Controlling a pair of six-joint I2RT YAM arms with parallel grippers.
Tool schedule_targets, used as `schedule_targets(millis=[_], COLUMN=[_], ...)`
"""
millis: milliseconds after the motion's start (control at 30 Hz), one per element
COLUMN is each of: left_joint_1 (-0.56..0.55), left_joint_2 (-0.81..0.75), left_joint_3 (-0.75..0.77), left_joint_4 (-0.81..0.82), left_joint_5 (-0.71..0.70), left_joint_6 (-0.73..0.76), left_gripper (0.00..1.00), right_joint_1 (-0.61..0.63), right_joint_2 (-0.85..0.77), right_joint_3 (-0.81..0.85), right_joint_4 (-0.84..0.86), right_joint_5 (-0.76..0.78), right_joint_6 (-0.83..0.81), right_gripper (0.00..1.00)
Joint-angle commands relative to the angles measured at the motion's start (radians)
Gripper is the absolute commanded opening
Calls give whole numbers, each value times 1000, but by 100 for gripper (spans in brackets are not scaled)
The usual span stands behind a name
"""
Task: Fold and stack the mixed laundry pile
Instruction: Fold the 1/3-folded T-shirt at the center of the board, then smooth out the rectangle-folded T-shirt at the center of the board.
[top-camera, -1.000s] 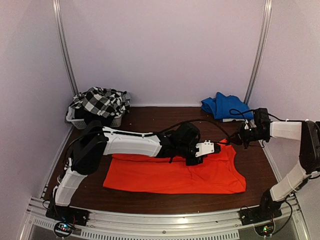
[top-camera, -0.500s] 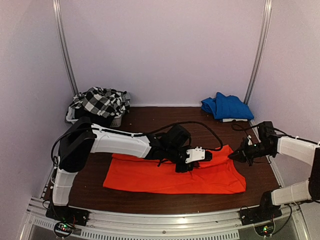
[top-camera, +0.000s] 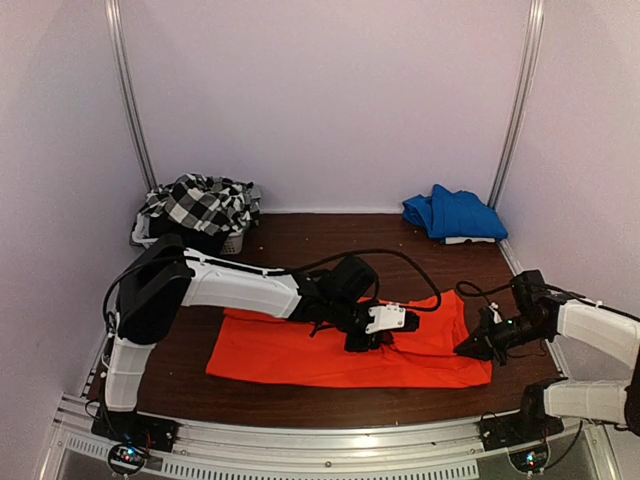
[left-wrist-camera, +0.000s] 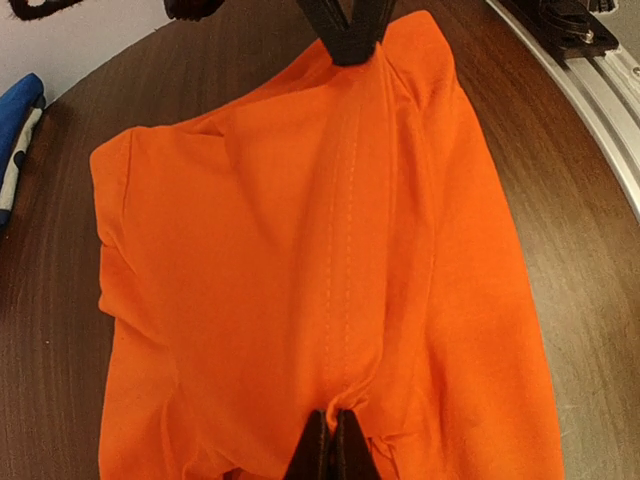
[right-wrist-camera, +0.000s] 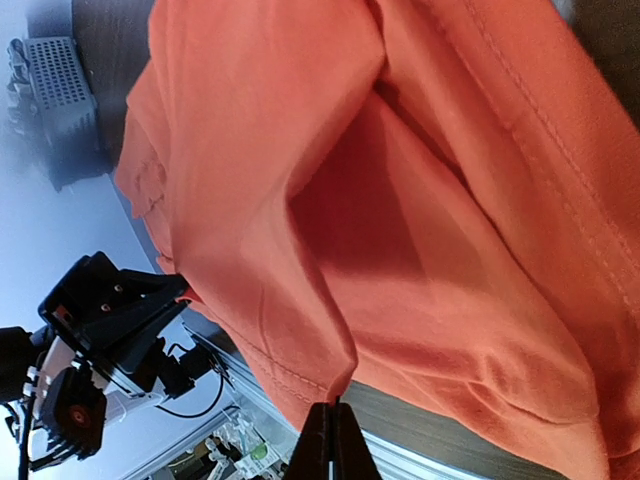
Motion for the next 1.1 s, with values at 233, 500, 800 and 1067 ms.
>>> schedule_targets(millis=[233,500,800,1067], left_joint_1=[3,2,5,64], left_joint_2=[-93,-235,-338,-390], left_joint_3=[-36,-138,-192,-197], left_joint_4=[-62,115,261,256], left_joint_5=[-35,-86,-225,-283], left_joint_6=[59,-193,-364,-513], left_gripper=[14,35,51,85], right_joint_1=[24,-107,-126,-126], right_joint_2=[-20,263,558,698], right_joint_3=[139,415,552,598], right_joint_4=[-167,-23,56,104], right_joint_5=[39,172,196,152], right_joint_6=[-193,-206,-249,-251], right_gripper=[33,34,35,33])
